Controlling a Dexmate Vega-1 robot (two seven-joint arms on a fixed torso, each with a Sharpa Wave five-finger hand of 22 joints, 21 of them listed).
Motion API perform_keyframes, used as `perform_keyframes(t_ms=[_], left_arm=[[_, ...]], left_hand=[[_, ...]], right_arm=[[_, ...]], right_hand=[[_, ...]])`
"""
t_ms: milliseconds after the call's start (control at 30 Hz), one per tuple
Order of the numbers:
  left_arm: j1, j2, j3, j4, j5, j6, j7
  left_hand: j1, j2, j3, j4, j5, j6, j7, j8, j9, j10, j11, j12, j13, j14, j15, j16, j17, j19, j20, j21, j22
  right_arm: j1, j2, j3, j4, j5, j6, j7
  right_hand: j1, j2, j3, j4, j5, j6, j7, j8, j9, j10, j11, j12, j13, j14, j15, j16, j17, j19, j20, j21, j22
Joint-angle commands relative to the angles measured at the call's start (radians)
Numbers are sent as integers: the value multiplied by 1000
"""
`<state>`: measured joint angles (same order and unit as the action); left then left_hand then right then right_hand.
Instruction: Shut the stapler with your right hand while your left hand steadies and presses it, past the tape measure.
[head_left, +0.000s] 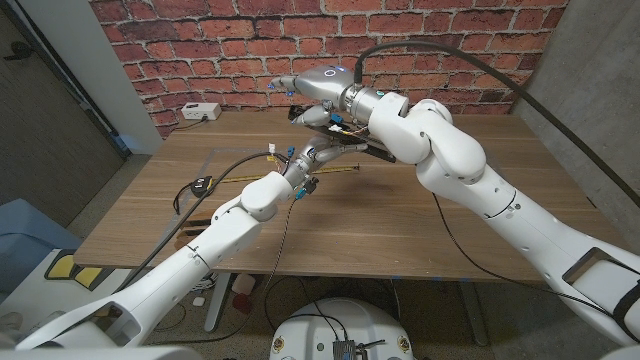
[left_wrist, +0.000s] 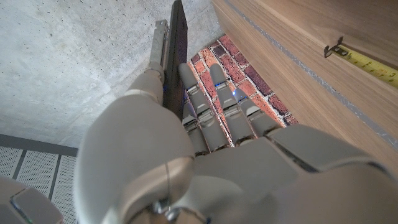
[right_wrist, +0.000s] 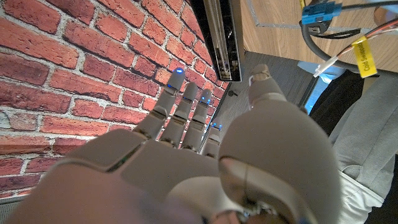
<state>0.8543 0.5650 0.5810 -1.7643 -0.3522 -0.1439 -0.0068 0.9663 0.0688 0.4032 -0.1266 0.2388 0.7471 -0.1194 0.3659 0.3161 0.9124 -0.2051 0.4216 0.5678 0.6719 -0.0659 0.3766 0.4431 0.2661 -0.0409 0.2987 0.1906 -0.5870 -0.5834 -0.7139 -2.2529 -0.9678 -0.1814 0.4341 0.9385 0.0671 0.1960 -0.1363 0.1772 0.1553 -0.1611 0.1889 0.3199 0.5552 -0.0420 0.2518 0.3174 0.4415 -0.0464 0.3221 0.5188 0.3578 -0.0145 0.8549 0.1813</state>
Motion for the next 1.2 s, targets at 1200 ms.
perform_keyframes(t_ms=[1200], left_arm=[[24, 8, -3, -47, -11, 18, 11]], left_hand=[[105, 107, 15, 21, 1, 95, 9, 0, 16, 11, -1, -6, 8, 10, -170, -14, 18, -13, 16, -13, 0]], right_arm=[[-78, 4, -17, -17, -89, -51, -90]], right_hand=[[-60, -24, -47, 17, 0, -107, 103, 4, -58, 153, -36, 26, -31, 13, -124, 25, -9, -25, 50, -17, 3]])
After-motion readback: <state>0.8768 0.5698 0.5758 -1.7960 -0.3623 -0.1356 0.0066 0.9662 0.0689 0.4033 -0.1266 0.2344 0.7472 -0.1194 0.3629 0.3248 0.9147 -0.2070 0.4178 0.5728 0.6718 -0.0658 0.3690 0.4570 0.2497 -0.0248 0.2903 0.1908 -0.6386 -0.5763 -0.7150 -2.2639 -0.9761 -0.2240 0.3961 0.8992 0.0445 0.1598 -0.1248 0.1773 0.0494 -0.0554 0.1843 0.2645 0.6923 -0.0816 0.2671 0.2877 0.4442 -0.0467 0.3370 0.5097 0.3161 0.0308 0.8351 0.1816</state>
